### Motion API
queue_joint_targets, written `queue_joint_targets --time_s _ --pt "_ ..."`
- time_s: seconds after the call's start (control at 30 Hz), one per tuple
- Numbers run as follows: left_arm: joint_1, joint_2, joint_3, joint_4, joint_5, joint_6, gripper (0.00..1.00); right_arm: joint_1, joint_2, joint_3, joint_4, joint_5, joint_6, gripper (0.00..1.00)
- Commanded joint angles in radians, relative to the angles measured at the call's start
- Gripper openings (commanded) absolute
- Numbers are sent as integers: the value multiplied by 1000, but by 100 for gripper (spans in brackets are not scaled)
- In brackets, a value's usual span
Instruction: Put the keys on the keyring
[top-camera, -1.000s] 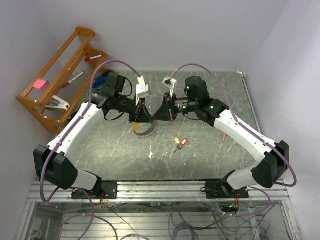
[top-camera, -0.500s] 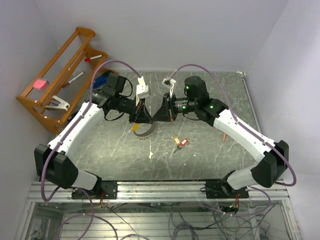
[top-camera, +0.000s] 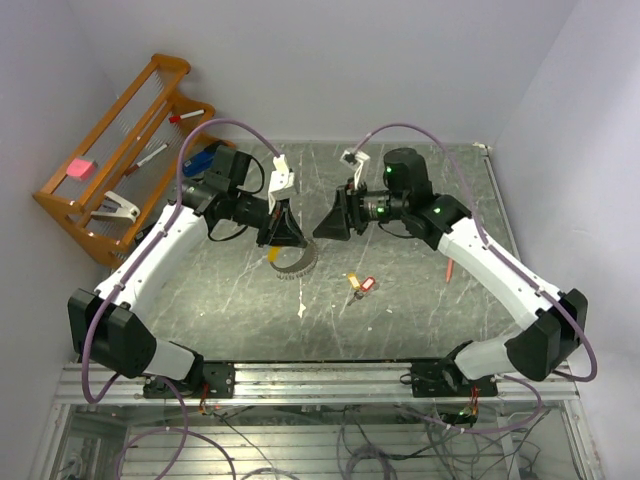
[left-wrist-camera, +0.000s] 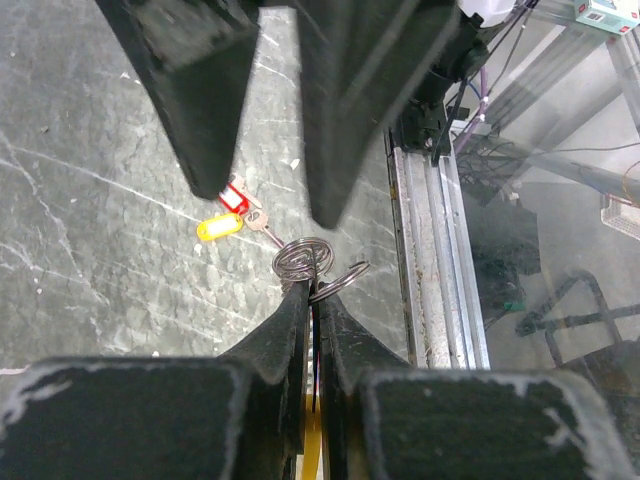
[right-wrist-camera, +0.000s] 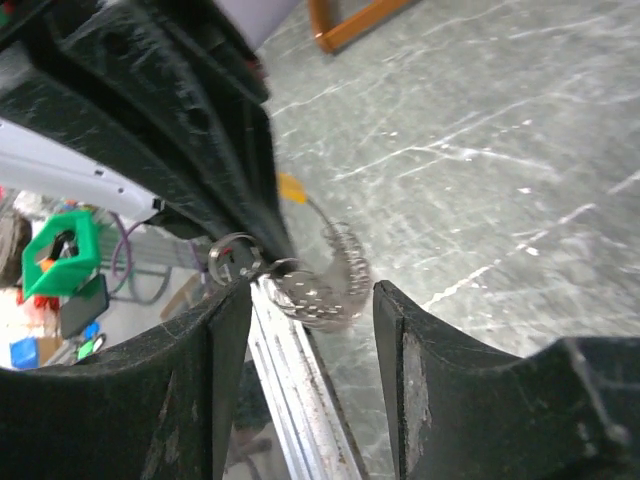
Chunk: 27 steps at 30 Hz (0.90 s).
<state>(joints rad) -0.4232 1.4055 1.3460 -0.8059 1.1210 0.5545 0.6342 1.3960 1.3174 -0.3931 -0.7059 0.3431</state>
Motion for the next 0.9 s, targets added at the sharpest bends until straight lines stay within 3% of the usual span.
queue_joint_targets --time_s 0.0,0.23,0.33,0.47,0.87 --pt "4 -23 39 -19 89 43 7 -68 -44 39 -45 49 -23 53" --pt "21 -27 12 27 101 -23 7 -174 -136 2 -123 350 -94 54" --pt "40 -24 -7 58 70 -67 7 -176 -99 -42 -258 448 -112 54" --pt "61 -13 -18 77 23 -106 7 -176 -20 -124 -417 413 -59 46" --pt "114 18 -45 174 -4 -235 7 -173 83 -252 -434 519 94 36"
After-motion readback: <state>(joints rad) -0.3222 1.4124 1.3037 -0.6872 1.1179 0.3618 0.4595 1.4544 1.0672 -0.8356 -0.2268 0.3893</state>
